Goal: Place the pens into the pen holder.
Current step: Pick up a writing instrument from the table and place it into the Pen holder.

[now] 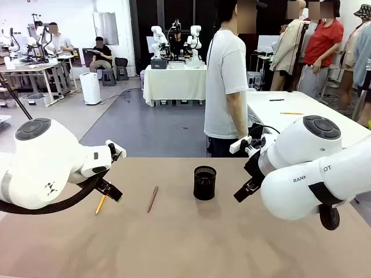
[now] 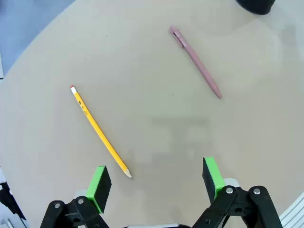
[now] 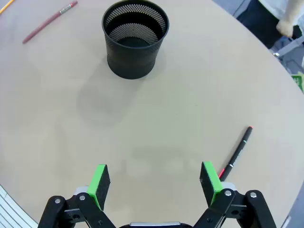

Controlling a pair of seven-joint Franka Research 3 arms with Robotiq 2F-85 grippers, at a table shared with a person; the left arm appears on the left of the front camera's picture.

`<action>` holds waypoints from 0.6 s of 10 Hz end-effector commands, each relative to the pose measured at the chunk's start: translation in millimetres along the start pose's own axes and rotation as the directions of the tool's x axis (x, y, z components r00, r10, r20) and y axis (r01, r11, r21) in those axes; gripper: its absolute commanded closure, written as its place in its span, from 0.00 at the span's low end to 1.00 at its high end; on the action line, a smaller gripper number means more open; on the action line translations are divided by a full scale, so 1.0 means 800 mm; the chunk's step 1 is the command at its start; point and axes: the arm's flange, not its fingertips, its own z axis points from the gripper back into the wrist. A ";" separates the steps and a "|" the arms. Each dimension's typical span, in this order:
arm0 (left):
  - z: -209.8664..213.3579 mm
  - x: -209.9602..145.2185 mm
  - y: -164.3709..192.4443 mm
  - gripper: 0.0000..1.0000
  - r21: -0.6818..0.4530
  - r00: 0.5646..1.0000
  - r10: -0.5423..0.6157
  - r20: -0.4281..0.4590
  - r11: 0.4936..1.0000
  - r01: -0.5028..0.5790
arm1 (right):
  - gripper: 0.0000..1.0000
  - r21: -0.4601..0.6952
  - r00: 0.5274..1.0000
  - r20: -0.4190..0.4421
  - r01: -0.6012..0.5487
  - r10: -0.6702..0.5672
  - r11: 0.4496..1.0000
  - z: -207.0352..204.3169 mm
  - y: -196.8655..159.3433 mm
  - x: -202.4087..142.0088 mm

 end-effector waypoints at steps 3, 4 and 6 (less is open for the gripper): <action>0.000 0.000 0.000 0.00 0.000 1.000 0.000 0.000 1.000 0.000 | 0.00 0.000 1.000 0.000 0.000 0.000 1.000 0.000 0.000 0.000; 0.000 0.000 0.000 0.00 0.000 1.000 0.000 0.000 1.000 0.000 | 0.00 0.000 1.000 0.000 0.000 0.000 1.000 0.000 0.000 0.000; 0.000 0.000 0.000 0.00 0.000 1.000 0.000 0.000 1.000 0.000 | 0.00 0.000 1.000 0.000 0.000 0.000 1.000 0.000 0.000 0.000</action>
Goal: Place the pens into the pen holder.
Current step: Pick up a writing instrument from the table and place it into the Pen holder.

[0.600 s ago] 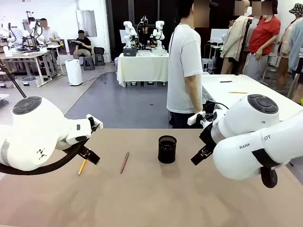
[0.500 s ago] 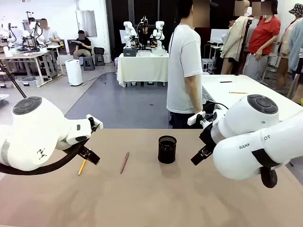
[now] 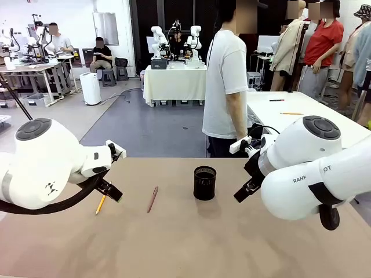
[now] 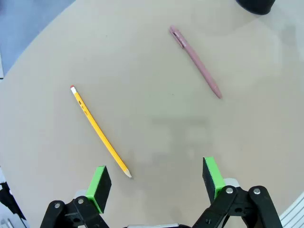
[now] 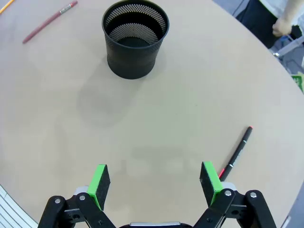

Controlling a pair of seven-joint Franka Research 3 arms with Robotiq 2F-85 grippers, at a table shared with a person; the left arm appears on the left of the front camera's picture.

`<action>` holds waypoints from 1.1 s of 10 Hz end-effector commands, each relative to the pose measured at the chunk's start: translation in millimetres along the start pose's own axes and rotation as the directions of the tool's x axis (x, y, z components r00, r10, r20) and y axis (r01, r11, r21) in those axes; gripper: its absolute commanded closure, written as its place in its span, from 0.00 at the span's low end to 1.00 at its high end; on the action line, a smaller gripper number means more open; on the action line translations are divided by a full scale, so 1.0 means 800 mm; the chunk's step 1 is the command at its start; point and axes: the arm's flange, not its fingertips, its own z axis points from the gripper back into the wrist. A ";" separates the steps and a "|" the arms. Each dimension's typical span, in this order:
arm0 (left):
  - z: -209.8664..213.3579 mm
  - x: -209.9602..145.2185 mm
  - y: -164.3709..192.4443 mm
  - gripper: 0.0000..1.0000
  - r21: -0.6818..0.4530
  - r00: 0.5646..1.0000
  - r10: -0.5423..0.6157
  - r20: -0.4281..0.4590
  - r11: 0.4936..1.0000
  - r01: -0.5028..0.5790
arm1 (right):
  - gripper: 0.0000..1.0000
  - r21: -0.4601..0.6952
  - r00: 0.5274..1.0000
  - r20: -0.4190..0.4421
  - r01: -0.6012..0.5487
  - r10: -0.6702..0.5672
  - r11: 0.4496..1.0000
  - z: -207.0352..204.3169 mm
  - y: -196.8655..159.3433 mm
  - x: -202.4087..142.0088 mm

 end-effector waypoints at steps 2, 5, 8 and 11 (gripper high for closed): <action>0.000 0.000 0.000 0.00 0.000 1.000 0.000 0.000 1.000 0.000 | 0.00 0.000 1.000 0.000 0.001 -0.001 1.000 0.000 0.000 0.000; 0.000 0.000 0.000 0.00 0.000 1.000 0.000 0.000 1.000 0.000 | 0.00 0.000 1.000 0.000 0.001 -0.001 1.000 0.000 0.000 0.000; 0.000 0.000 0.000 0.00 0.000 1.000 0.000 0.000 1.000 0.000 | 0.00 0.000 1.000 0.000 0.001 -0.001 1.000 0.000 0.000 0.000; 0.000 0.000 0.000 0.00 0.000 1.000 0.000 0.000 1.000 0.000 | 0.00 0.000 1.000 0.000 0.001 -0.001 1.000 0.000 0.000 0.000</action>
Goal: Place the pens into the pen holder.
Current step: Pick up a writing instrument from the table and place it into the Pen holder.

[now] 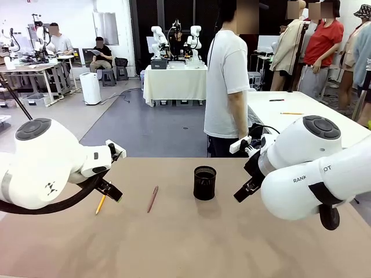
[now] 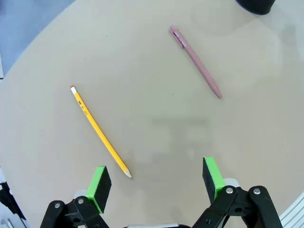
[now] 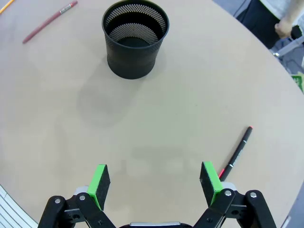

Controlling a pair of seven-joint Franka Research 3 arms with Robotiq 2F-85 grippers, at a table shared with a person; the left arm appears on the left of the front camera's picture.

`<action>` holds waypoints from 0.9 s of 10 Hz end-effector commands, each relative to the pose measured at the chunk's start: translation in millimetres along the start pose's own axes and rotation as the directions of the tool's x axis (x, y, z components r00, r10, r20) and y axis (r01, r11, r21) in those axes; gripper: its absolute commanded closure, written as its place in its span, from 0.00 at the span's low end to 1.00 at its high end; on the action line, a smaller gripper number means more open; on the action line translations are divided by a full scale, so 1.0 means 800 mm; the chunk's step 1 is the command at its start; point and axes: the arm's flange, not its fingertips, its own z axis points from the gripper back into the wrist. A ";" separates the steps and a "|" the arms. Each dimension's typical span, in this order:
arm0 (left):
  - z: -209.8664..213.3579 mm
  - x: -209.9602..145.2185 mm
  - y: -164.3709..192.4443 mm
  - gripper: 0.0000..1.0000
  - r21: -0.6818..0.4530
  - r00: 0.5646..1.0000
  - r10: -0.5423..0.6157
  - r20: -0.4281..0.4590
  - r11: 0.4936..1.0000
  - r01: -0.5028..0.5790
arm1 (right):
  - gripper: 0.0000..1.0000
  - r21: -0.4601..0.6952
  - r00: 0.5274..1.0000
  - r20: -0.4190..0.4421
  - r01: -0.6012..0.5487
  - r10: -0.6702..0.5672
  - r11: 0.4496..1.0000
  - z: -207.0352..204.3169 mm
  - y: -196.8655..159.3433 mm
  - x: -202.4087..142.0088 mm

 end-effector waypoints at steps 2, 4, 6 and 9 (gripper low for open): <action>0.003 -0.003 0.001 0.00 -0.010 0.999 -0.038 0.001 0.999 0.038 | 0.00 0.048 1.000 0.017 -0.013 0.012 0.999 -0.001 -0.003 0.003; 0.022 -0.011 -0.013 0.00 -0.015 0.985 -0.147 0.092 0.989 0.149 | 0.00 0.166 0.999 0.031 0.007 -0.012 0.986 0.007 0.001 0.010; 0.035 -0.026 -0.018 0.00 -0.025 0.953 -0.240 0.183 0.968 0.248 | 0.00 0.247 0.999 0.053 -0.011 -0.002 0.969 0.018 0.002 0.027; 0.065 -0.062 -0.026 0.00 -0.011 0.874 -0.359 0.327 0.924 0.383 | 0.00 0.253 0.996 0.090 -0.026 0.004 0.967 0.046 -0.014 0.049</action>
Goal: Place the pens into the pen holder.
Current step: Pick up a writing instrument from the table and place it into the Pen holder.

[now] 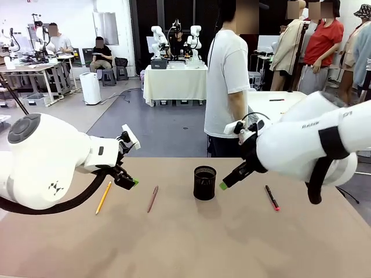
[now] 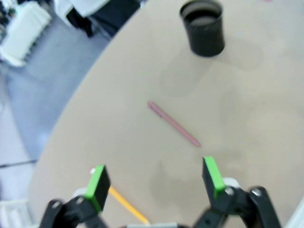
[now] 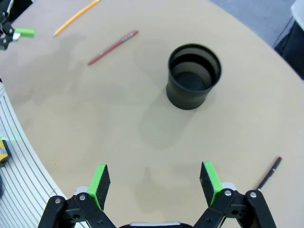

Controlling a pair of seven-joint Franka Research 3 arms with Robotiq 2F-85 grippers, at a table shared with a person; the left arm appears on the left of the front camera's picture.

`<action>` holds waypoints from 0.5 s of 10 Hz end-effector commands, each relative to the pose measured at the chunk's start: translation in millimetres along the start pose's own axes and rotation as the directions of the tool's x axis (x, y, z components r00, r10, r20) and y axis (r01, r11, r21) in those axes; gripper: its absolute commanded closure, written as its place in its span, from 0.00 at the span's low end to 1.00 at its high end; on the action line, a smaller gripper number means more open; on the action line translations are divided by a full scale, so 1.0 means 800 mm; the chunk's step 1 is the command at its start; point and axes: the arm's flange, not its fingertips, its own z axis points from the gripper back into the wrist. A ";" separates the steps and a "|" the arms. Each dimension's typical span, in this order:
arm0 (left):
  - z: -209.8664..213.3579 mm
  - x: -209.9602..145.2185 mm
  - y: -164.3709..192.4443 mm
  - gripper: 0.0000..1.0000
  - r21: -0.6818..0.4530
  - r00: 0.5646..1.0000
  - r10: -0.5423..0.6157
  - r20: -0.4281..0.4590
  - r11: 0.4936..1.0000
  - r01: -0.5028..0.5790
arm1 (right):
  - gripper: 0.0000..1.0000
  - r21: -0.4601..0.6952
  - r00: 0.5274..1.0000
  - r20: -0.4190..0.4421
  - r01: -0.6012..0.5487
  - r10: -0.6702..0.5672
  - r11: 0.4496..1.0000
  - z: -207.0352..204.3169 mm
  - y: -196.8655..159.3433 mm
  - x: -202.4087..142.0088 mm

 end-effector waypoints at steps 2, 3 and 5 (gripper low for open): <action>0.000 0.000 0.000 0.00 0.000 1.000 0.000 0.000 1.000 0.000 | 0.00 0.001 0.998 0.056 -0.030 0.030 1.000 0.017 -0.026 0.005; 0.000 0.000 0.000 0.00 0.000 1.000 0.000 0.000 1.000 0.000 | 0.00 0.005 0.996 0.078 -0.048 0.047 0.999 0.027 -0.029 0.006; 0.000 0.000 0.000 0.00 0.000 1.000 0.000 0.000 1.000 0.000 | 0.00 -0.024 0.999 0.036 -0.015 0.016 1.000 0.026 -0.026 0.009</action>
